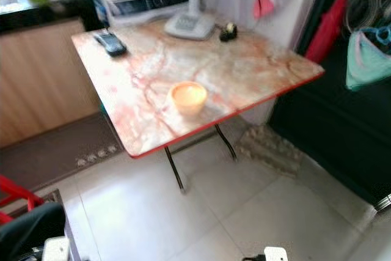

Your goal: Restocking fridge

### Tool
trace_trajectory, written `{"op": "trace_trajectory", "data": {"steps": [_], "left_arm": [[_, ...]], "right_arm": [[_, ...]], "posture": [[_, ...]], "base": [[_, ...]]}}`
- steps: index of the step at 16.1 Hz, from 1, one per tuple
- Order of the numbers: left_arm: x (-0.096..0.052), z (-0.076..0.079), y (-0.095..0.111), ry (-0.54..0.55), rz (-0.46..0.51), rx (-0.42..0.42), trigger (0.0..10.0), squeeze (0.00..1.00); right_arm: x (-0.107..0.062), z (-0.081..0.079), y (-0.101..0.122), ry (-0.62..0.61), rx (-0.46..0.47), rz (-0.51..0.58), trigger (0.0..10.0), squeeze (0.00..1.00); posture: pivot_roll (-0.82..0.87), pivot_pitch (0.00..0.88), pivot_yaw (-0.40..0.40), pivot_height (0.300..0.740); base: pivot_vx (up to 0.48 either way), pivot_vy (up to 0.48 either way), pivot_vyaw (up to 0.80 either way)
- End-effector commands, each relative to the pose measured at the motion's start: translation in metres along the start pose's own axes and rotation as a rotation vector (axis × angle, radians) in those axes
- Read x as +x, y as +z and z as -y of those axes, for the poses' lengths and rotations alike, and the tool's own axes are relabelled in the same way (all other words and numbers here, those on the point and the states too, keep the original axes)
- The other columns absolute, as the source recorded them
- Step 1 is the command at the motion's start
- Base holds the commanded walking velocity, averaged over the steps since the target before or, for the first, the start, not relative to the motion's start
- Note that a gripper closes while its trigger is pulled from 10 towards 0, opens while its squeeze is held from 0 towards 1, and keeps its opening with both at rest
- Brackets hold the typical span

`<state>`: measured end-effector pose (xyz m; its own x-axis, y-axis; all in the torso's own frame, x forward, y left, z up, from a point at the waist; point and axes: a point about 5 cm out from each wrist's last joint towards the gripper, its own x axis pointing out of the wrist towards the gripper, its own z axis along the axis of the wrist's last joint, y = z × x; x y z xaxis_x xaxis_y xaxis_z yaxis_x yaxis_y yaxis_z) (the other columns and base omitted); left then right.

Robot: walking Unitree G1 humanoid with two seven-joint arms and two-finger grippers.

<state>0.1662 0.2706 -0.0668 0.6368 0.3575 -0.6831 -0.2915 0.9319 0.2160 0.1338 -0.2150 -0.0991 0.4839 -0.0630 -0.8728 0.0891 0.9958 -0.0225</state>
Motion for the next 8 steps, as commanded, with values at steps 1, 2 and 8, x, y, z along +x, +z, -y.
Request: {"op": "trace_trajectory", "data": {"steps": [1,2,8], "left_arm": [[0.005,-0.006,0.031,0.043,0.149,-0.023,10.0,0.00],[0.005,-0.009,0.051,0.065,0.257,0.001,10.0,0.00],[-0.041,0.027,0.147,-0.038,0.866,0.106,10.0,0.00]], "right_arm": [[-0.002,0.007,-0.009,-0.019,0.011,-0.027,10.0,0.00],[-0.002,0.007,-0.009,-0.018,0.008,-0.029,10.0,0.00],[-0.002,0.008,-0.008,-0.007,-0.008,-0.031,10.0,0.00]], "posture": [[0.05,0.009,-0.020,0.740],[0.06,0.008,-0.019,0.740],[0.08,0.015,-0.028,0.740]], "base": [[0.000,0.000,0.00],[0.000,0.000,0.00],[0.000,0.000,0.00]]}}
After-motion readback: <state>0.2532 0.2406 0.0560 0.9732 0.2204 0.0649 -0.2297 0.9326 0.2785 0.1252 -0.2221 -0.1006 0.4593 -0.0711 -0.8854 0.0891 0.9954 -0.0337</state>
